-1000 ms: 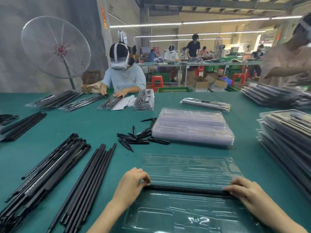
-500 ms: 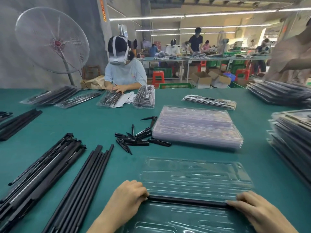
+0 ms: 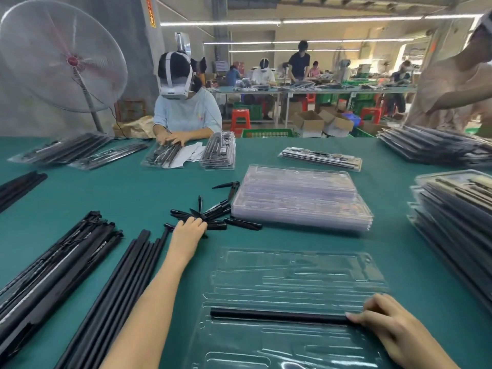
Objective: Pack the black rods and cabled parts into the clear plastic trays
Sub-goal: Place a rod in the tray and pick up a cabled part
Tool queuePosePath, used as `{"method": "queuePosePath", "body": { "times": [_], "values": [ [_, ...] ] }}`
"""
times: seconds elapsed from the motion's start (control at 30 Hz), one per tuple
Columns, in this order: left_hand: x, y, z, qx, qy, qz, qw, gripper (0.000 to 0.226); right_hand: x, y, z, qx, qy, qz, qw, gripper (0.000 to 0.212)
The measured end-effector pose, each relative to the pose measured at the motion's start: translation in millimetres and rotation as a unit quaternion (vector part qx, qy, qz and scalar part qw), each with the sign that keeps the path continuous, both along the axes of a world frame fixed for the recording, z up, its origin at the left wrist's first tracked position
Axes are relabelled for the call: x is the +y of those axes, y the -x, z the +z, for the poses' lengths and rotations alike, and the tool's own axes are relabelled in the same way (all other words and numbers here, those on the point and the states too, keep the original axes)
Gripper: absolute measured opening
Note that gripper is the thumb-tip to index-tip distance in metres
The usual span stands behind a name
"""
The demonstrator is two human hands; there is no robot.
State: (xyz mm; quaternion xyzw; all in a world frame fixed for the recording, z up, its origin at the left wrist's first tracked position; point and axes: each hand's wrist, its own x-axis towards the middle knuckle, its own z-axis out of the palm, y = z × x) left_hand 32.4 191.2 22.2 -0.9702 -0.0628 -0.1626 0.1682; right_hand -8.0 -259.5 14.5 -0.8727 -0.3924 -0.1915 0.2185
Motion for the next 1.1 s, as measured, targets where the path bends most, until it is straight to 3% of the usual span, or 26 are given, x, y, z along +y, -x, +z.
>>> {"method": "queuePosePath", "body": {
  "times": [0.07,0.13,0.2,0.27,0.37,0.47,0.53,0.6,0.7,0.83,0.9,1.0,1.1],
  "values": [
    [-5.5,4.9,8.5,-0.052,0.008,-0.059,0.997,0.041,-1.9,0.2,-1.9,0.017,-0.015,0.001,1.000,0.031],
    [-24.3,8.5,20.2,-0.110,0.105,-0.142,0.978,0.029,-4.1,-0.5,-4.5,0.042,-0.011,0.004,0.999,0.028],
    [-60.7,17.4,38.7,-0.159,0.264,-0.219,0.926,0.015,-6.2,-1.3,-5.4,0.068,0.005,0.011,0.998,0.034],
    [-106.3,37.1,54.3,-0.169,0.429,-0.277,0.843,0.011,-8.7,-2.4,-3.5,0.082,0.011,0.019,0.996,0.037],
    [-167.6,79.2,60.4,-0.083,0.578,-0.348,0.734,0.013,-8.1,0.0,7.2,0.153,-0.060,0.015,0.986,0.039],
    [-203.6,111.5,43.7,0.039,0.633,-0.366,0.681,0.019,-3.6,14.5,15.4,0.245,-0.214,0.010,0.946,0.029],
    [-212.8,119.1,26.6,0.087,0.630,-0.345,0.690,0.023,-5.5,25.8,16.7,0.281,-0.216,0.023,0.935,0.025],
    [-214.4,122.6,12.2,0.111,0.573,-0.330,0.741,0.021,-13.0,36.3,14.2,0.266,-0.132,0.046,0.954,0.019],
    [-213.5,125.9,-0.7,0.104,0.437,-0.323,0.833,0.021,-21.6,44.2,7.8,0.212,-0.028,0.053,0.975,0.018],
    [-216.4,128.8,-1.3,0.076,0.296,-0.340,0.889,0.018,-21.4,47.1,3.0,0.054,0.048,0.045,0.996,0.018],
    [-221.6,133.2,-1.6,0.059,0.193,-0.374,0.905,0.019,-23.4,46.9,6.0,-0.011,0.087,0.023,0.996,0.012],
    [-235.5,143.7,-0.1,0.055,0.102,-0.367,0.923,0.020,-22.0,44.1,10.1,-0.065,0.103,-0.005,0.993,0.027],
    [-238.1,145.5,5.5,0.121,0.165,-0.320,0.925,0.031,-1.2,40.4,21.6,-0.094,0.092,-0.017,0.991,0.042]
  ]
}}
